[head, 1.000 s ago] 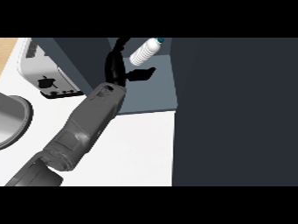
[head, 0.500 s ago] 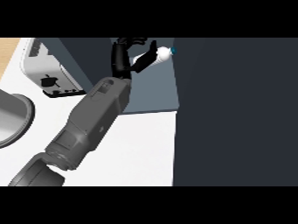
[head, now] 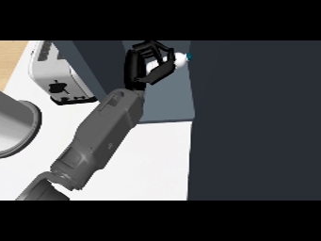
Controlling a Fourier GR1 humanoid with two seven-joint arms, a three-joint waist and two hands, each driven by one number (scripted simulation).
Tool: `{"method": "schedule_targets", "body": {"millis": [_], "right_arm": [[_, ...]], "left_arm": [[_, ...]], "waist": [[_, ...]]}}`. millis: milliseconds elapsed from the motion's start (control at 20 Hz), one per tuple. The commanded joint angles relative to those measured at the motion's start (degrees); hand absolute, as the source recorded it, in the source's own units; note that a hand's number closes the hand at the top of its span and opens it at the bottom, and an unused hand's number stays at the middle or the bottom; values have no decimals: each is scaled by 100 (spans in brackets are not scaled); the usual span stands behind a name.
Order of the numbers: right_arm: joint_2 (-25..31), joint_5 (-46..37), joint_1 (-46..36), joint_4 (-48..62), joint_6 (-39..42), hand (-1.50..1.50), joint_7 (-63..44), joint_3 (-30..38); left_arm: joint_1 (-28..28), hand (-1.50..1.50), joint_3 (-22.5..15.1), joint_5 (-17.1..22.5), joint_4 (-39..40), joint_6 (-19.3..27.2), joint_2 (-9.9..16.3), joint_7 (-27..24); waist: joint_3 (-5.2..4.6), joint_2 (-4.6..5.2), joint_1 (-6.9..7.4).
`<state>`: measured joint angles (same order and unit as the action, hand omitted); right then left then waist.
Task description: Pick up the bottled water, place it into the cabinet and close the cabinet
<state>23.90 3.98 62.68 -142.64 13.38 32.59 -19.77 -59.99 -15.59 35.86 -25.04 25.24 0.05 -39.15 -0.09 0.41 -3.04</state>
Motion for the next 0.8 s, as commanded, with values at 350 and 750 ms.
{"method": "schedule_targets", "body": {"millis": [350, 750], "right_arm": [[-22, -258, 137, -796, -297, -150, -374, -353], [-48, -779, 276, -1015, -694, -150, -529, -795]], "left_arm": [[1681, -150, -1499, 1093, -2271, -1024, -5, 555], [3608, -150, -2494, 767, -4074, -757, 314, 507]], "waist": [[-4, -118, 218], [-6, -132, 451]]}}
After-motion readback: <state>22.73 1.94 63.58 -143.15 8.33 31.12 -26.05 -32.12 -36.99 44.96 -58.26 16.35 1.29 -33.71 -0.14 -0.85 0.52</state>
